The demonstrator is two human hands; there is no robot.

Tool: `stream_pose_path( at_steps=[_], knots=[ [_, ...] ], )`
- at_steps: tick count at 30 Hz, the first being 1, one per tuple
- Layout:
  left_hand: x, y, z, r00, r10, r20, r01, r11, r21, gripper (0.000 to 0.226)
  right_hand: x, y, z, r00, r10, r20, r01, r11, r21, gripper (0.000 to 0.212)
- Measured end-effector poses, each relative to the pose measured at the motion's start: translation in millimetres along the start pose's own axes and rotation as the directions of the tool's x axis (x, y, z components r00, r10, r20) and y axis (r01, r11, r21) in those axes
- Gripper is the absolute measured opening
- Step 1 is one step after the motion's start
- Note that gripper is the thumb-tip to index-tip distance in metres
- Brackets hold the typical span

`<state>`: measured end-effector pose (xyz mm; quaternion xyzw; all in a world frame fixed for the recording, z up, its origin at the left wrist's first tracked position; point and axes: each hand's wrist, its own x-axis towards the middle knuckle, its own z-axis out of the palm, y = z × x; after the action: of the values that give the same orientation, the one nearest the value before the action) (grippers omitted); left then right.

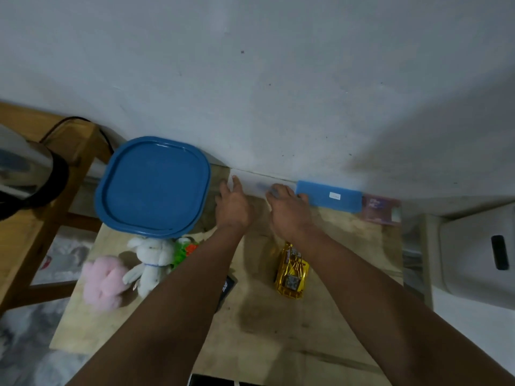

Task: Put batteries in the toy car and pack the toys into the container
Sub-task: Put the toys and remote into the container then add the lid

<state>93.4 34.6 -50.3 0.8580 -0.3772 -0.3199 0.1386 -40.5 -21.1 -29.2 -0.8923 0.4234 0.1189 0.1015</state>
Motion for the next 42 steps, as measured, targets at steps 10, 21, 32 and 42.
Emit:
stream_pose_path(
  at_steps=[10,21,32,42],
  knots=[
    [-40,-21,-110,0.936,0.198,-0.293,-0.244,0.961,-0.13,0.025,-4,-63,-59,0.989,-0.076,-0.128,0.108,0.959,0.263,0.047],
    [-47,-179,-164,0.86,-0.24,-0.45,0.075,0.933,-0.353,0.044,-3,-181,-40,0.873,-0.445,0.197,0.463,0.885,-0.05,0.06],
    [-46,-217,-148,0.901,-0.363,-0.238,0.11,0.72,-0.685,0.048,-1,-209,-50,0.855,-0.475,0.208,0.516,0.815,-0.264,0.041],
    [-40,-217,-149,0.851,-0.524,-0.024,0.135,0.264,-0.955,0.035,-6,-192,-94,0.848,-0.529,0.006,0.523,0.837,-0.162,0.033]
  ],
)
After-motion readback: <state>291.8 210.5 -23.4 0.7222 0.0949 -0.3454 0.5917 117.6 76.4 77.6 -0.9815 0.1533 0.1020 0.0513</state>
